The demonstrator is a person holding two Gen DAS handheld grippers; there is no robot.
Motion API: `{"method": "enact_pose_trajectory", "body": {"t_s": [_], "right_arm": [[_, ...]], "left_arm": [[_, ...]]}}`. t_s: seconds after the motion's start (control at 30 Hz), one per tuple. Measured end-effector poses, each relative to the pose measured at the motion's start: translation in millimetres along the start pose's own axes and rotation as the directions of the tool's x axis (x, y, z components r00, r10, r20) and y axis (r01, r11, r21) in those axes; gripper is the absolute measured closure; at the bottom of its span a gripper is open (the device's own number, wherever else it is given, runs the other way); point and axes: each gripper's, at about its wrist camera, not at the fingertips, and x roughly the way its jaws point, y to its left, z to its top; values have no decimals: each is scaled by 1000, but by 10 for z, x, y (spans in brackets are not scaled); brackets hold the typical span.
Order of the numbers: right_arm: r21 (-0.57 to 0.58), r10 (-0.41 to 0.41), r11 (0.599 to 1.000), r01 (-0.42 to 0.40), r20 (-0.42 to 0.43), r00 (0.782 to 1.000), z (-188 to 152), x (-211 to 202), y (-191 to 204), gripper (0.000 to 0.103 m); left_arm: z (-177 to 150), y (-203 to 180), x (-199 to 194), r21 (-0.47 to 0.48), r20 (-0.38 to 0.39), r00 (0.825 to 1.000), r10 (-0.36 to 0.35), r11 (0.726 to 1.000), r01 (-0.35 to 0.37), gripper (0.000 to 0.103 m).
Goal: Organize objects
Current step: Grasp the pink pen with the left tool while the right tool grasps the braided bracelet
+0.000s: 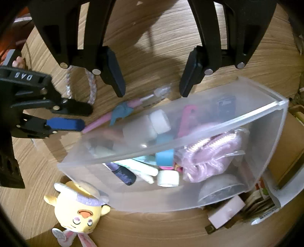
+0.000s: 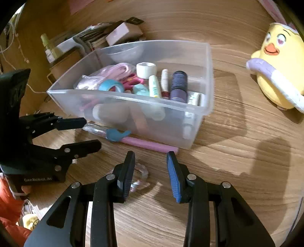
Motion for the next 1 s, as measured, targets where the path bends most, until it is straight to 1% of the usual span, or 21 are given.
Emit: {"method": "enact_pose_trajectory", "body": {"t_s": [0.07,0.13,0.17,0.23,0.3,0.37,0.4,0.43,0.47,0.53,0.57,0.7,0.73,0.8,0.83,0.87,0.9,0.97,1.0], "right_arm": [[-20,2,1000,-2,-1,1000,4,20,66,72],[-42,-2,999,2,-1,1000,3,37,136,72],[-55,-7,998,7,-3,1000,4,39,166,72],[-57,-15,998,15,4,1000,6,10,175,71],[-39,-11,999,12,8,1000,5,-47,134,71],[-14,-33,999,33,18,999,-6,-115,63,68],[-5,-48,999,48,25,999,-14,-146,30,62],[3,-70,998,70,32,997,-27,-179,-11,54],[10,-86,996,85,38,996,-34,-200,-41,52],[20,-106,994,106,34,994,-51,-221,-113,51],[29,-106,994,105,30,994,-49,-220,-140,51],[65,-60,996,58,31,998,-87,-268,-156,51],[63,-53,997,50,38,998,-105,-288,-129,51],[57,-42,998,39,46,998,-151,-320,-65,51],[56,-41,998,39,49,998,-181,-332,-32,51],[56,-37,998,34,49,998,-214,-341,-8,51],[59,-28,998,25,46,999,-236,-343,9,51],[62,-13,998,11,37,999,-268,-326,49,51],[66,-9,998,7,32,999,-270,-304,64,51]], "left_arm": [[0,-25,-1,6,2,1000,-16,1000,16,44],[-25,-67,-18,23,8,1000,-10,1000,10,44],[-43,-84,-30,33,6,1000,-19,999,19,45],[-64,-99,-62,40,4,999,-40,998,40,44],[-95,-110,-103,48,-5,997,-77,996,78,44],[-129,-128,-143,60,-15,994,-108,992,109,44],[-148,-148,-167,73,-18,993,-116,990,117,44],[-162,-164,-187,87,-14,994,-112,990,113,44],[-166,-186,-202,102,-7,995,-101,990,101,44],[-154,-208,-223,134,16,998,-55,990,52,44],[-128,-219,-201,140,18,999,-42,989,39,44],[-17,-261,-12,169,-36,998,-50,984,55,44],[-10,-290,17,184,-41,998,-54,981,61,44],[-17,-366,37,221,-24,999,-44,974,48,44],[-22,-383,36,229,-24,998,-53,972,57,51],[-30,-395,28,233,-25,997,-67,970,71,59],[-46,-407,13,236,-21,997,-72,969,74,64],[-93,-404,-22,237,-8,998,-66,969,66,79],[-125,-396,-40,231,-5,998,-61,971,61,82]]}}
